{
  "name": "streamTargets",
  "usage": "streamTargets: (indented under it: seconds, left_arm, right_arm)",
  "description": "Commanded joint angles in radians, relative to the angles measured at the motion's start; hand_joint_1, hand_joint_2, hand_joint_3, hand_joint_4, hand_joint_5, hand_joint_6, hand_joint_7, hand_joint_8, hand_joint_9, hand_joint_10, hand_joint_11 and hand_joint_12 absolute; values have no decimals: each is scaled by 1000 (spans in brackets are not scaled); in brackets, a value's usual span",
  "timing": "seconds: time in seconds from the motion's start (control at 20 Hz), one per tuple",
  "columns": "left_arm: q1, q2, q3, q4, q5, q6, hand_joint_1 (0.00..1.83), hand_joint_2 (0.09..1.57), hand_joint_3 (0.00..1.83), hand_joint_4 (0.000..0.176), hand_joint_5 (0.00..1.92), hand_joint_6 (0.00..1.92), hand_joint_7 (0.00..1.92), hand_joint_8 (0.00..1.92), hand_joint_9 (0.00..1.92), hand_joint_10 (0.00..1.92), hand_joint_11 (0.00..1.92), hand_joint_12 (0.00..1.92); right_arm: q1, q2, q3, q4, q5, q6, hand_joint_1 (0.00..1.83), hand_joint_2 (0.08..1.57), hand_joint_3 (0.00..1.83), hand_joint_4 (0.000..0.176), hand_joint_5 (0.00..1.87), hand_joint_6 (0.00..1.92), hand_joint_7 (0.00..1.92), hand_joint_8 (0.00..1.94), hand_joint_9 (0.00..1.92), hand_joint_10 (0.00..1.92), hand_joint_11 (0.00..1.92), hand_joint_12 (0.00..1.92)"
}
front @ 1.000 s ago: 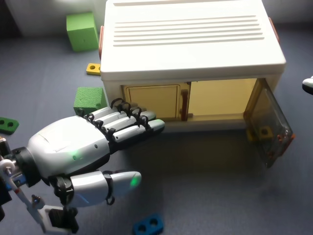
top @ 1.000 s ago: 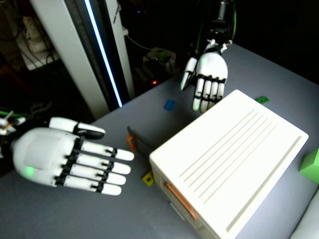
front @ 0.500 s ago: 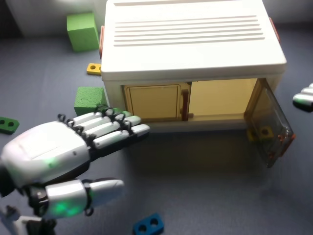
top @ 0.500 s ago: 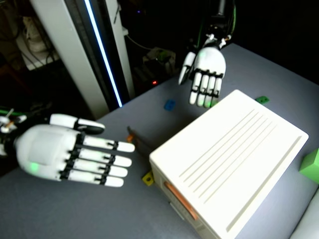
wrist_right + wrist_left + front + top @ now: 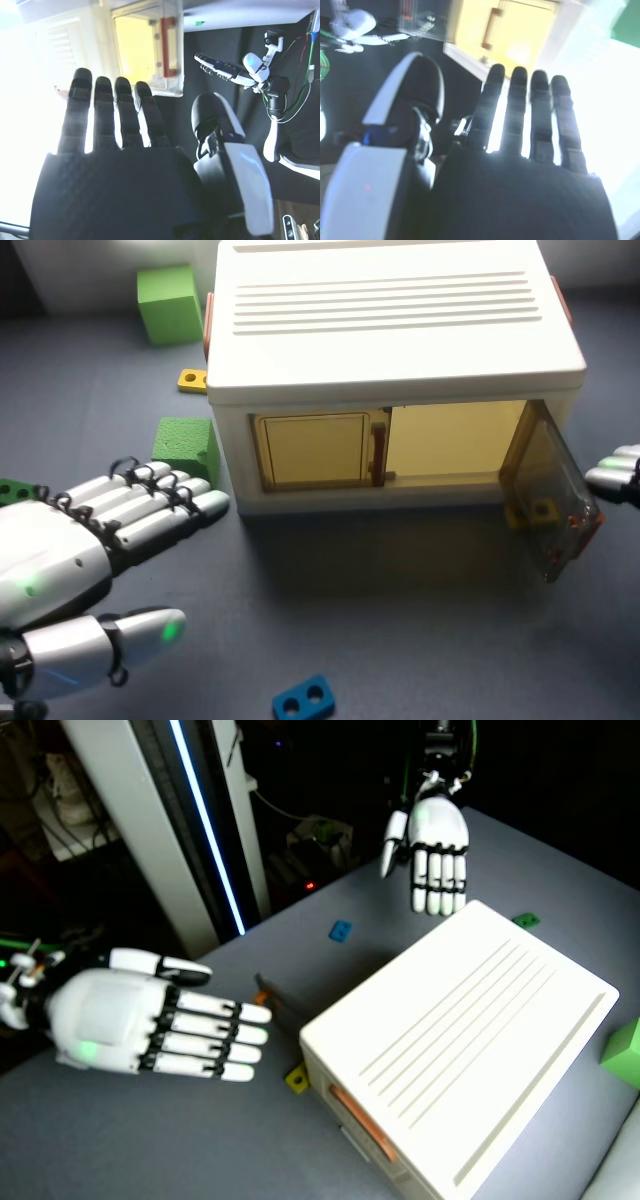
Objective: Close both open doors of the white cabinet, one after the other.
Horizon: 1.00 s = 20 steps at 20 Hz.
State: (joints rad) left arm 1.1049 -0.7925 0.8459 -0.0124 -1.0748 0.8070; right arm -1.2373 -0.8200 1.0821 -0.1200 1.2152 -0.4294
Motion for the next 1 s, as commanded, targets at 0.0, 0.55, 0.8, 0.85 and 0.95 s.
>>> streamTargets:
  seconds: [0.0, 0.55, 0.8, 0.85, 0.95]
  left_arm:
    - [3, 17, -7, -27, -149, 10, 0, 1544, 9, 0, 0, 0, 0, 0, 0, 0, 0, 0]
    - [105, 71, -48, -144, -286, 78, 0, 1542, 2, 0, 0, 0, 11, 4, 18, 7, 49, 27]
    - [127, 69, -53, -161, -297, 79, 0, 1550, 4, 0, 9, 3, 5, 1, 23, 6, 64, 42]
    - [132, 69, -54, -166, -303, 79, 0, 1535, 0, 0, 3, 0, 11, 3, 29, 8, 68, 46]
    - [138, 69, -54, -172, -313, 79, 0, 1507, 0, 0, 7, 2, 24, 7, 41, 10, 86, 61]
  right_arm:
    - [18, -3, 1, 19, 97, 9, 2, 1447, 4, 0, 86, 1, 80, 2, 58, 3, 105, 5]
    - [116, -69, 34, -66, 54, 46, 0, 1507, 13, 0, 37, 0, 11, 0, 0, 0, 2, 0]
    - [154, -98, 43, -94, 45, 46, 0, 1505, 6, 0, 20, 0, 7, 0, 0, 0, 18, 7]
    - [160, -105, 45, -96, 43, 46, 0, 1497, 2, 0, 15, 0, 7, 0, 0, 0, 8, 2]
    - [172, -117, 52, -96, 42, 46, 0, 1485, 0, 0, 9, 0, 0, 0, 0, 0, 0, 0]
